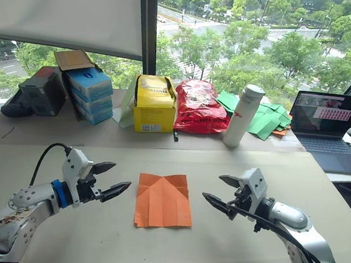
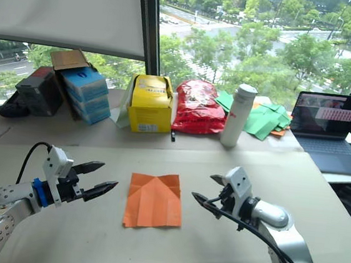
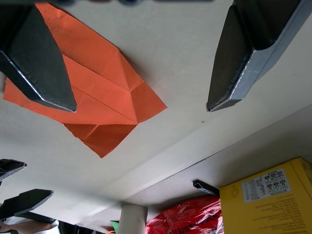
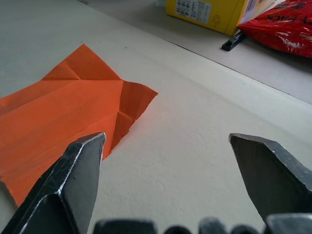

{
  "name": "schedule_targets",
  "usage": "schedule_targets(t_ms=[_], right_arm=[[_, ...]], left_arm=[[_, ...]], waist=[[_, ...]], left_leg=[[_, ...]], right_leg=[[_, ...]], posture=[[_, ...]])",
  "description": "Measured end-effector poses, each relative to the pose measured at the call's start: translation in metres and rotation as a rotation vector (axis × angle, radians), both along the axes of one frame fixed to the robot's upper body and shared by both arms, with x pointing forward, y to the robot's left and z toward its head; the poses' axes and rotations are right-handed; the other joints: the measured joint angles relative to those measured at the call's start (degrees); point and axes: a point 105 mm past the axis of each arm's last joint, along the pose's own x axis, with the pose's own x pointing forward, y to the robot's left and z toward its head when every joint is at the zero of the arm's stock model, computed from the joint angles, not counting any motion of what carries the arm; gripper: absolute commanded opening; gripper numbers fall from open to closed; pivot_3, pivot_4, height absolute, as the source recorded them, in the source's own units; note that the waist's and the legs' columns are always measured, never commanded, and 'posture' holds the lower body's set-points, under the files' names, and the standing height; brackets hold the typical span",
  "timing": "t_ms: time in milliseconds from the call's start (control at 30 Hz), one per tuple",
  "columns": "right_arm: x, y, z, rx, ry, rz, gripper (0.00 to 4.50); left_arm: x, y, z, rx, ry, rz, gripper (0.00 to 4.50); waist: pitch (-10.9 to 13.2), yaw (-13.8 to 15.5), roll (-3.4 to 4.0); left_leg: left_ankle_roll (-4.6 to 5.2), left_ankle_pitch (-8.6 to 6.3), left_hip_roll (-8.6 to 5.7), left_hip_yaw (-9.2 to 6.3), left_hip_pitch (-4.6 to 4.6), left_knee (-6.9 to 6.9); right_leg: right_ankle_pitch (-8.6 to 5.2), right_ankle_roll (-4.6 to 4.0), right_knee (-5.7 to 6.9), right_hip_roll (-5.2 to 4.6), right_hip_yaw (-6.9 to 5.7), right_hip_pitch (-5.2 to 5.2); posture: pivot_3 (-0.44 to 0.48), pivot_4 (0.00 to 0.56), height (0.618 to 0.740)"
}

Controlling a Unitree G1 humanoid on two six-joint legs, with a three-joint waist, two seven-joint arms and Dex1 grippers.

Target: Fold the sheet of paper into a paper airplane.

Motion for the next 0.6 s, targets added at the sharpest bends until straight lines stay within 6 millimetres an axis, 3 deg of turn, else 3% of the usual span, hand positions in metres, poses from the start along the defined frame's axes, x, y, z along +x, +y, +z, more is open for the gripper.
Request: schedule_targets(t_ms=[333, 600], right_arm=[[0.001, -0.001, 0.0, 0.003, -0.003, -0.014, 4.47], [0.002, -0.001, -0.002, -0.006, -0.006, -0.036, 4.5]], left_arm=[[0.004, -0.01, -0.001, 0.009, 0.013, -0.039, 4.5], [0.01, -0.038, -0.008, 0.012, 0.07, -0.185, 1.93]], waist=[[0.0, 0.0, 0.0], [0.0, 0.1, 0.0]], left_leg=[[-0.03, 0.02, 0.0, 0.0, 0.0, 0.0], [-0.08, 0.05, -0.01, 0.02, 0.0, 0.0]], right_leg=[[0.0, 0.0, 0.0, 0.0, 0.0, 0.0], [0.0, 0.0, 0.02, 0.01, 0.0, 0.01]], posture=[[0.0, 0.15, 0.74], [0.0, 0.15, 0.74]])
